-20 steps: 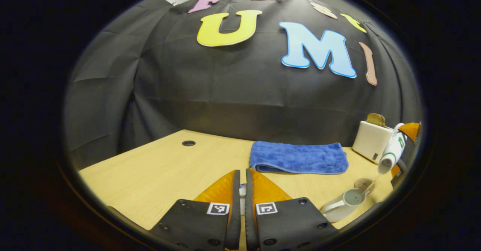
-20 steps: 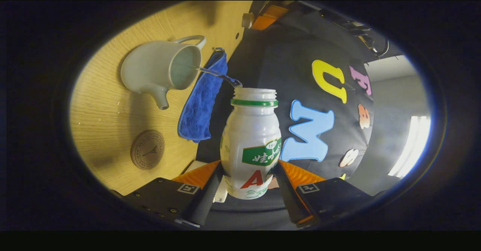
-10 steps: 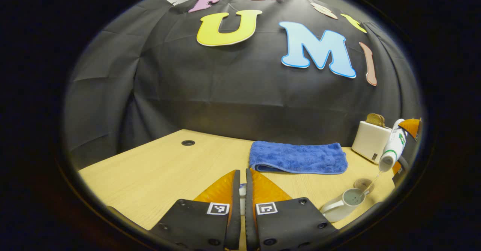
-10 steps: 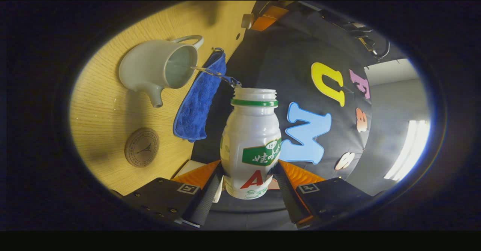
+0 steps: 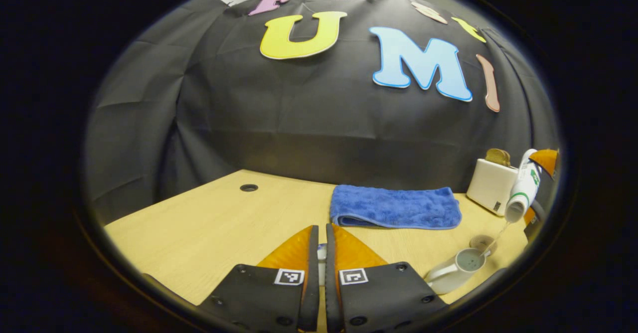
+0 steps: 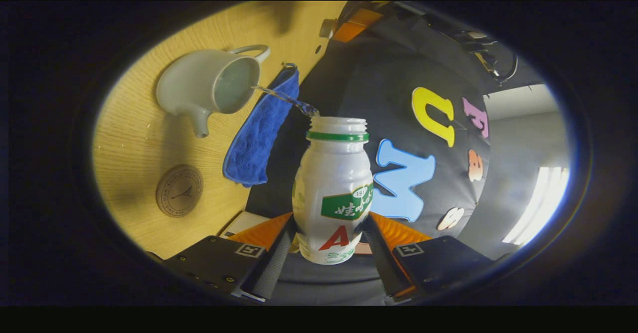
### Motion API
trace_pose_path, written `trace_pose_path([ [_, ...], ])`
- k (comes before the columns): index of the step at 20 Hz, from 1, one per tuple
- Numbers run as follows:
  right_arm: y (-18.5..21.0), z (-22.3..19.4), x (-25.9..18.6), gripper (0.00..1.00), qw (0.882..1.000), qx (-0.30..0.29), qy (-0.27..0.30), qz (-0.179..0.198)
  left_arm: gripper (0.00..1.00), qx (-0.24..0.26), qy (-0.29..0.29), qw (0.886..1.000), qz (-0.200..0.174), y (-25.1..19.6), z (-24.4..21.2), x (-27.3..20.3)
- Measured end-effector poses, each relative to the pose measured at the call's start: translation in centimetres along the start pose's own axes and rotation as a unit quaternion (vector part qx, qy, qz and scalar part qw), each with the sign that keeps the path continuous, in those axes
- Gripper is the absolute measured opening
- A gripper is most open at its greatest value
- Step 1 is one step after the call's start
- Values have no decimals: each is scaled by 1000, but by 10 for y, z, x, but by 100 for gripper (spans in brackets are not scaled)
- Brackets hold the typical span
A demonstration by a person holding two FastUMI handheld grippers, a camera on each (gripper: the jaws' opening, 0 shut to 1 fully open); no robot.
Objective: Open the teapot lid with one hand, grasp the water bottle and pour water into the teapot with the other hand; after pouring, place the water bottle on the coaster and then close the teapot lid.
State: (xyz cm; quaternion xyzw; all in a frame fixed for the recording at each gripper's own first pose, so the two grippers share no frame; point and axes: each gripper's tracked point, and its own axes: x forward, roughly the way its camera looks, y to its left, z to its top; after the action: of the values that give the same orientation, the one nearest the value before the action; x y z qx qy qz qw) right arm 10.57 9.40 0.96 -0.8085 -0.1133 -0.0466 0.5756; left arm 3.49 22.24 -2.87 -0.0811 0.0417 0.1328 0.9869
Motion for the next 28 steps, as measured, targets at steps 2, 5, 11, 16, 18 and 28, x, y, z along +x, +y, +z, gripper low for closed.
trace_pose_path([
  [2,-1,-1,2,80,1000,-3,0,-2,15,0,1,1000,1,0,-1,1],
  [5,-4,-2,5,80,1000,-11,-2,-6,12,-1,2,1000,1,0,-2,0],
  [11,-14,-2,8,80,1000,-22,-8,-14,15,-2,3,1000,1,0,-3,0],
  [16,-18,1,9,80,999,-32,-14,-17,12,-2,5,1000,0,0,-3,0],
  [18,-21,1,9,80,999,-37,-16,-19,15,-3,5,1000,0,0,-2,0],
  [28,-29,4,12,80,998,-56,-25,-26,16,-7,5,1000,-3,-1,-3,0],
])
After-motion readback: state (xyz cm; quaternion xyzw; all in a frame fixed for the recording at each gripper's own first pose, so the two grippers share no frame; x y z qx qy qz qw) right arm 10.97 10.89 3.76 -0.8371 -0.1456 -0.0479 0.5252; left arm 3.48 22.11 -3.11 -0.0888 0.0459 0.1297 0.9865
